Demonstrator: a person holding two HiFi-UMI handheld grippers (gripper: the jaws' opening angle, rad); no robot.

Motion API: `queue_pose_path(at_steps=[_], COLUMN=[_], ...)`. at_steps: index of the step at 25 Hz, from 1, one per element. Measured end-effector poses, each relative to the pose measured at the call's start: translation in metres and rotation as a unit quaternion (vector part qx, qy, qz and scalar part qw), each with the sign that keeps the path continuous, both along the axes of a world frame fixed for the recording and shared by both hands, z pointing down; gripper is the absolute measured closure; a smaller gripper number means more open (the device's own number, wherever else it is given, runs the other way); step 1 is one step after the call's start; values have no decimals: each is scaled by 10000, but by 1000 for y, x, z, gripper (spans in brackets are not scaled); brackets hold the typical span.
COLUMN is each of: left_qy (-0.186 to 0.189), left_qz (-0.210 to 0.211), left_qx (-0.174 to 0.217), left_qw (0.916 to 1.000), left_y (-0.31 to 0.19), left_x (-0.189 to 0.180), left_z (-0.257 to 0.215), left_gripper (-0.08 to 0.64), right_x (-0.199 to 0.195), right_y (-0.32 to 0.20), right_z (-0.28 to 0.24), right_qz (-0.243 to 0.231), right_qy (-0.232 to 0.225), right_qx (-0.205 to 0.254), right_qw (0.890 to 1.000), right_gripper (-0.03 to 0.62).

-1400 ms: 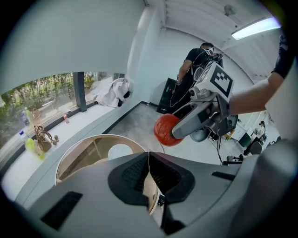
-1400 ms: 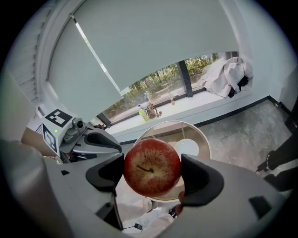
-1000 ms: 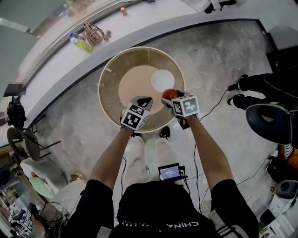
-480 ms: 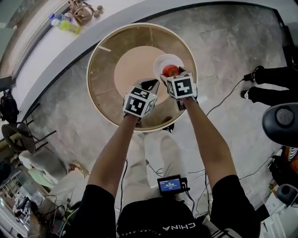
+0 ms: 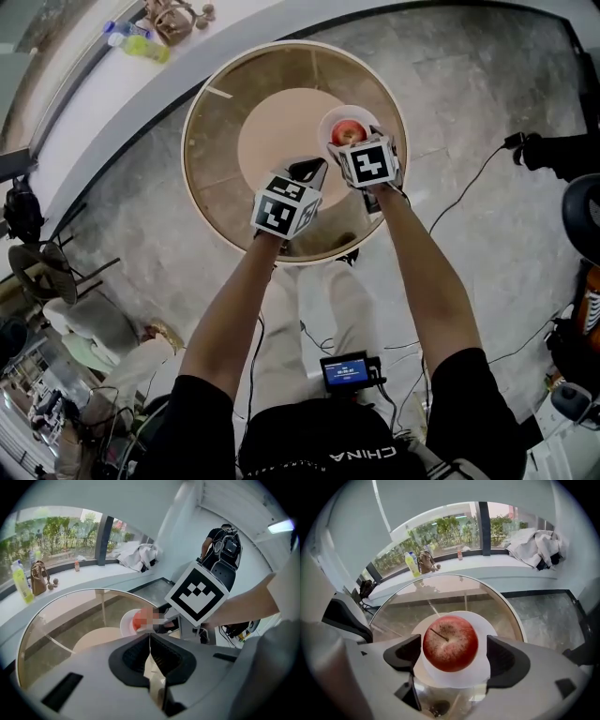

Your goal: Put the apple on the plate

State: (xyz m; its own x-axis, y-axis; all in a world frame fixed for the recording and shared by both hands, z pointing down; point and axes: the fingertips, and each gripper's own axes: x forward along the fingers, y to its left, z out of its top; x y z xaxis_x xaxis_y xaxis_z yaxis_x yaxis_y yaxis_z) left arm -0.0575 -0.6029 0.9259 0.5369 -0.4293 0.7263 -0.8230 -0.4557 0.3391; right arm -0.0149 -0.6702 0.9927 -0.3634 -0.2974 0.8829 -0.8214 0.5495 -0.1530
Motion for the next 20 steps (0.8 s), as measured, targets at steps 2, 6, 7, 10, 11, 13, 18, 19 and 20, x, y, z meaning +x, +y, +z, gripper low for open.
queue_pose_path(at_steps=[2,6,7,10,11,13,18,19,20], left_qy=[-71,-112,-125,-108,-83,-40,42,52,69], left_qz=[0,51,55,61,74,141,287,308,328], left_qx=[-53,-92,-144,-182,-130,1,236,273,310], left_qw=[10000,9999,9998,9998,9999,9999,9993,9991,9990], left_y=[3,14,21,31,28,26,44,52,60], left_x=[-4,-9,-10,-7,-5,1,0,-2,-3], left_z=[-3,-26,-34,-58,-69,-96,-180,-198,-216], left_gripper=[541,541,541,541,541,541,541,541,541], right_x=[5,18,21,22,21,21,6,2,0], right_y=[1,12,20,37,37,39,68,77,87], right_z=[-3,-34,-44,-76,-91,-129,-246,-270,-292], right_qz=[41,176,187,172,186,320,651,677,715], right_qy=[21,38,-3,-338,-454,-687,-1573,-1715,-1862], right_qx=[10,-20,-59,-160,-182,-205,-262,-250,-239], right_qw=[10000,9998,9998,9992,9986,9969,9851,9825,9796], right_gripper=[176,176,176,178,178,178,181,181,183])
